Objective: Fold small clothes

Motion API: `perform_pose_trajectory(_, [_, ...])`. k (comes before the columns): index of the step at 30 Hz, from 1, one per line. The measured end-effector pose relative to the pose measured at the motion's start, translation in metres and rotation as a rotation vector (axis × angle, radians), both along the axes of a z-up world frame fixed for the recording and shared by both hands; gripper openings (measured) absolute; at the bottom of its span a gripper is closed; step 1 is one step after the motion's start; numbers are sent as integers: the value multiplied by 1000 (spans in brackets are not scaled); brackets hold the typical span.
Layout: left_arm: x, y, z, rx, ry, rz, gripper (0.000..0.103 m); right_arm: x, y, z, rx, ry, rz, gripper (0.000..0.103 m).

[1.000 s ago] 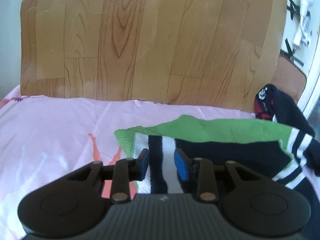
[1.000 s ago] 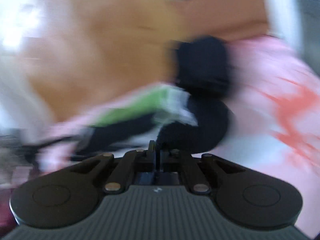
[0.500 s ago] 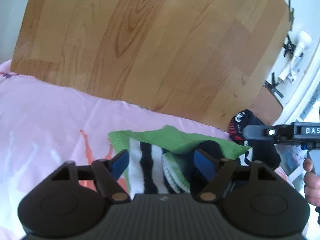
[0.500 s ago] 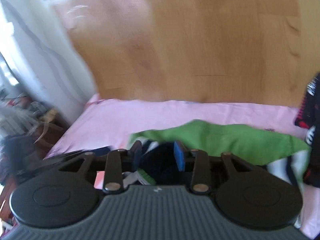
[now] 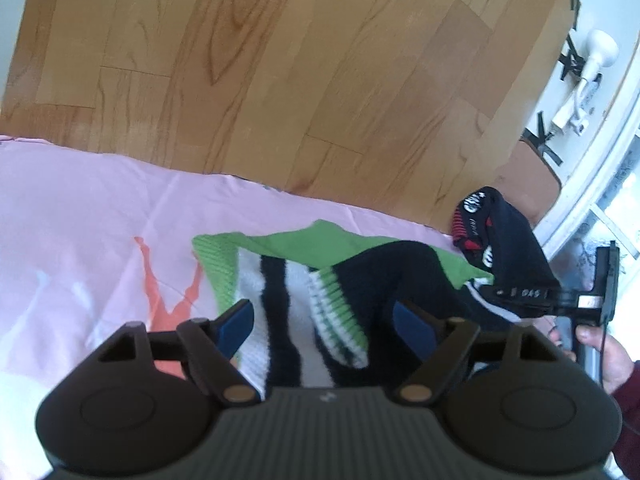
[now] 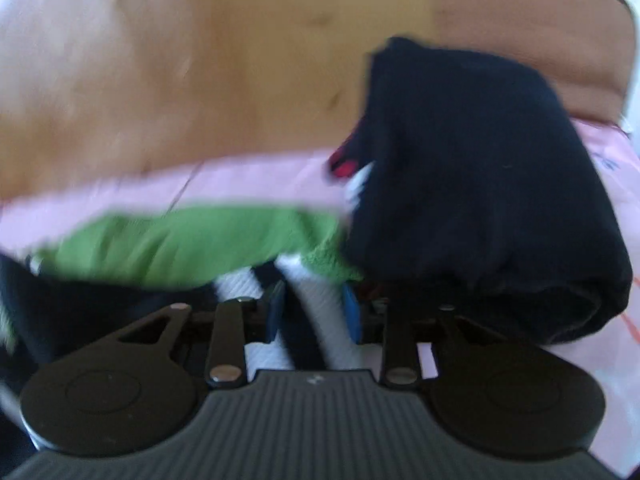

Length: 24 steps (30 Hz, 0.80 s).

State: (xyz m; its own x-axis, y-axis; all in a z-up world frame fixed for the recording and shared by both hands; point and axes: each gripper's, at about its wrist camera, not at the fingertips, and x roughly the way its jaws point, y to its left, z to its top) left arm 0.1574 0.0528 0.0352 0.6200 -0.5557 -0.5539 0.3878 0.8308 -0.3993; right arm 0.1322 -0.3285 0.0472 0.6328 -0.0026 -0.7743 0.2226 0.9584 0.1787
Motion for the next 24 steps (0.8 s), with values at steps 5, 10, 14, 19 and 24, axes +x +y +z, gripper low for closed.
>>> perform_pose_trajectory(5, [5, 11, 1, -29, 14, 49, 79, -21, 24, 33, -83, -113, -47, 27])
perform_pose_trajectory(10, [8, 18, 0, -41, 24, 91, 79, -50, 105, 67, -2, -252, 289, 30])
perform_pose_trajectory(14, [11, 27, 2, -69, 31, 128, 79, -53, 191, 63, -20, -251, 607, 30])
perform_pose_trajectory(19, [12, 36, 6, -85, 25, 156, 79, -8, 228, 22, -76, -155, 612, 45])
perform_pose_trajectory(24, [14, 44, 8, -109, 36, 175, 79, 20, 203, 28, 161, -57, 472, 12])
